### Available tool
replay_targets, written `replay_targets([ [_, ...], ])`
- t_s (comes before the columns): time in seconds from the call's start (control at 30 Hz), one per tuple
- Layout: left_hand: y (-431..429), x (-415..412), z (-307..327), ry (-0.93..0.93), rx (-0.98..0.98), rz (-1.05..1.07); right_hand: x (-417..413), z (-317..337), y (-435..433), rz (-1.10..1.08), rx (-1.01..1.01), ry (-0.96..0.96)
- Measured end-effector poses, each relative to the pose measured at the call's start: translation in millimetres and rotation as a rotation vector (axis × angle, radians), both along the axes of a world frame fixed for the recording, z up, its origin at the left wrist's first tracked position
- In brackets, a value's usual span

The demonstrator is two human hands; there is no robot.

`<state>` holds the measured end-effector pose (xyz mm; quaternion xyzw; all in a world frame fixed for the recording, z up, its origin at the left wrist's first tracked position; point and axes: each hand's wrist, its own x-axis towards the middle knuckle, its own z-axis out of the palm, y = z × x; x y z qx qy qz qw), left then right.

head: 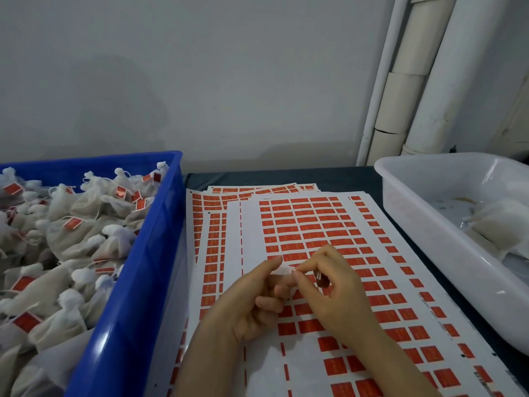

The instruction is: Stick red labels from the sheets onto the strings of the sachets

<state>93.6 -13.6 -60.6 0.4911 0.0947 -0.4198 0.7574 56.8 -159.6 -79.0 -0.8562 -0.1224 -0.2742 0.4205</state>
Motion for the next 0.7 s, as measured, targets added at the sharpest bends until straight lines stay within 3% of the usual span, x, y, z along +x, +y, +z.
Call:
replay_targets([
  [0.1,-0.7,-0.7,2.0,-0.025,0.041,-0.003,-1.1,0.9,-0.2,0.009,-0.011,-0.017],
  [0.27,-2.8,0.0,1.2,-0.188,0.312,-0.007,-1.5,-3.2,-1.6,0.057,-0.116,-0.079],
  [0.37,-5.9,-0.6,1.9,-0.259,0.369,0.032,-1.3,-4.9,-3.0,0.067,-0.134,-0.077],
  [0.5,-8.8,-0.4,1.5,-0.308,0.328,0.163,-0.8,-6.9,-2.2,0.054,-0.138,-0.083],
  [0.7,-6.0,2.2,-1.4,-0.275,0.053,0.267,-1.1,-3.8,-1.8,0.058,-0.121,-0.067],
])
